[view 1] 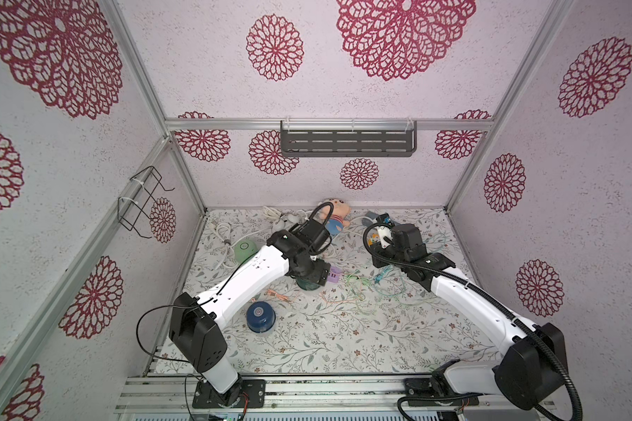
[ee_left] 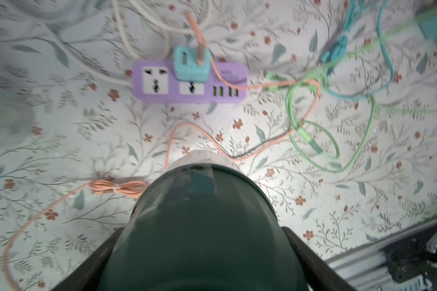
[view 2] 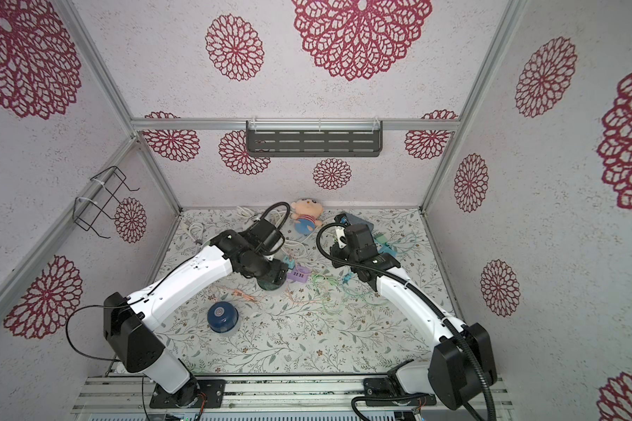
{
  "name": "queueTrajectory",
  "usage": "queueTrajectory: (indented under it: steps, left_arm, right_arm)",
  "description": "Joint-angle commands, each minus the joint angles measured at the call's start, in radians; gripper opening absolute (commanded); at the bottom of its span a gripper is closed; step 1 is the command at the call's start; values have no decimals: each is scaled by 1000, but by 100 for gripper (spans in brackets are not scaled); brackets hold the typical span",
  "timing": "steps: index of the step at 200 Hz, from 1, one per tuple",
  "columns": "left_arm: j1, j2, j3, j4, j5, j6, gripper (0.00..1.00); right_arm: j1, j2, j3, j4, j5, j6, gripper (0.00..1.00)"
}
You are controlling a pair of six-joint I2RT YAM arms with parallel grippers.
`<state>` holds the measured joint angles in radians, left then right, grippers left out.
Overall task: Charge the cordless meat grinders
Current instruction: Place the cordless meat grinder at the center of the board.
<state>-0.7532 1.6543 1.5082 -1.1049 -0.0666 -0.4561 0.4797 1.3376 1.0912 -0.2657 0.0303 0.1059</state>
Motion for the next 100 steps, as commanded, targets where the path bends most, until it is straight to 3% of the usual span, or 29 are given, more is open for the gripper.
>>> queueTrajectory:
  steps: [1,47,100]
  left_arm:
    - [-53,-33,-88,132,32,-37,72]
    - [-154,18,-222,262,23,-32,74]
    - [-217,69,-285,361,46,-16,99]
  right_arm:
    - [-4,-14,21,-2,4,20,0]
    - [-4,-56,-54,0,-16,37,0]
    - [-3,-83,-93,1,-12,49,0]
